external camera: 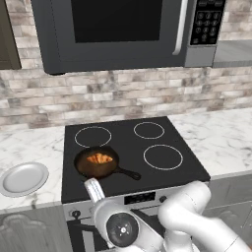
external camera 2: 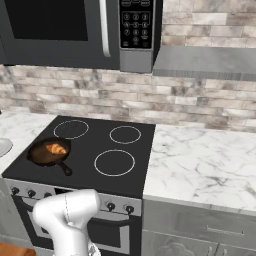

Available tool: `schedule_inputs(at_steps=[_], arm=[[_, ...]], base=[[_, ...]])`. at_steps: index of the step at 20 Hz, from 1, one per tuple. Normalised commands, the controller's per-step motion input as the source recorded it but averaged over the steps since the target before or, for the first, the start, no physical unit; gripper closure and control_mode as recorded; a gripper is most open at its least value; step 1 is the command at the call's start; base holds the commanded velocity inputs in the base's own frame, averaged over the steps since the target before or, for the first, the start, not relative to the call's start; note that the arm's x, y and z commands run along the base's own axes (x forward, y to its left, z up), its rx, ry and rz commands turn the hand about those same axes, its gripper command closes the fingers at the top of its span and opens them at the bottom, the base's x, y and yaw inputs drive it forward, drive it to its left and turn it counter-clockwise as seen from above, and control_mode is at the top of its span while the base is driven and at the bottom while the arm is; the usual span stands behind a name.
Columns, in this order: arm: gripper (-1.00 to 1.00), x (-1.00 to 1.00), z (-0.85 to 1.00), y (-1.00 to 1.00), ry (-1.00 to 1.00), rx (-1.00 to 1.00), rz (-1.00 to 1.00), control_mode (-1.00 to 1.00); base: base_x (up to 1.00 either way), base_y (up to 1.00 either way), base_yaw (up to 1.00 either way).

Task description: Pick the croissant and place it on the pan. Then turn on the stove to warm the croissant.

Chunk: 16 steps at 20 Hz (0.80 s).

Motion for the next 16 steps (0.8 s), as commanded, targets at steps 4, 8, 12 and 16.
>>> schedule_inputs(at_steps=[4,8,12,16], arm=[[-1.0,-0.59,0.0,0.0,-0.04,-0.17,0.0,-1.0],[-1.0,-0.19,-0.21,0.0,0.0,-0.27,0.0,-1.0],[-1.0,0.03,-0.44,0.0,0.0,-0.26,0.0,-1.0],[-1.0,0.23,-0.52,0.0,0.0,-0.16,0.0,-1.0]], base=[[0.0,0.0,0.0],[0.0,0.0,0.0],[0.0,0.0,0.0],[0.0,0.0,0.0]])
